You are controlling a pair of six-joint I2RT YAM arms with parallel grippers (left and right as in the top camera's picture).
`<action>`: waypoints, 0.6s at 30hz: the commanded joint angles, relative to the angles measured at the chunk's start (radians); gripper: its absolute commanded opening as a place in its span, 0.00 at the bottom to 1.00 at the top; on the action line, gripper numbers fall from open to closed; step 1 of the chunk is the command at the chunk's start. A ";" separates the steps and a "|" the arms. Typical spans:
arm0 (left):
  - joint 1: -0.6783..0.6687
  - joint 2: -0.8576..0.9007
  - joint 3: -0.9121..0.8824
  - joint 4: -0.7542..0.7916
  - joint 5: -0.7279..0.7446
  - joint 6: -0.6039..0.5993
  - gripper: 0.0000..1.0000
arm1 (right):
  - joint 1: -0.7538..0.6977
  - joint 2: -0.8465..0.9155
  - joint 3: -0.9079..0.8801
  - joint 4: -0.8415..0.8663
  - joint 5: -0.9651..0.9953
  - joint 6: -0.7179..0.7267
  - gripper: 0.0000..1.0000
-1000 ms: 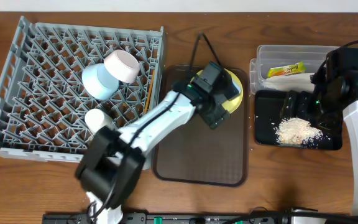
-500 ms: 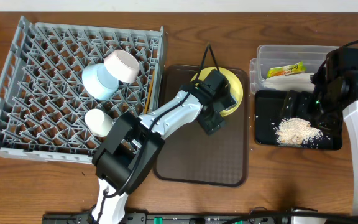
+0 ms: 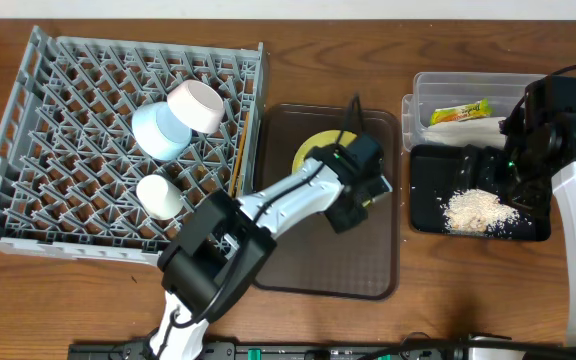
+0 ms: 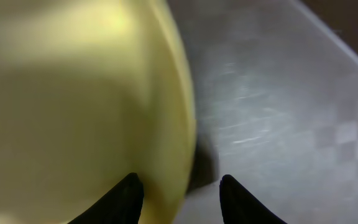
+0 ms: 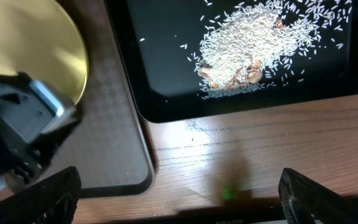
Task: Sort waste into correct bins and load items into the dishwasher
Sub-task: 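Reach the left gripper to the yellow plate rim on the brown tray, then grasp the yellow plate edge with the left gripper and lift it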
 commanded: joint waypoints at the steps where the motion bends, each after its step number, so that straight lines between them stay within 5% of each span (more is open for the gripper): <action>1: -0.023 0.009 0.000 -0.010 0.012 -0.013 0.44 | -0.005 -0.003 0.008 0.000 -0.005 -0.009 0.99; 18: -0.032 0.010 -0.011 -0.003 -0.005 -0.013 0.15 | -0.005 -0.003 0.008 -0.001 -0.005 -0.009 0.99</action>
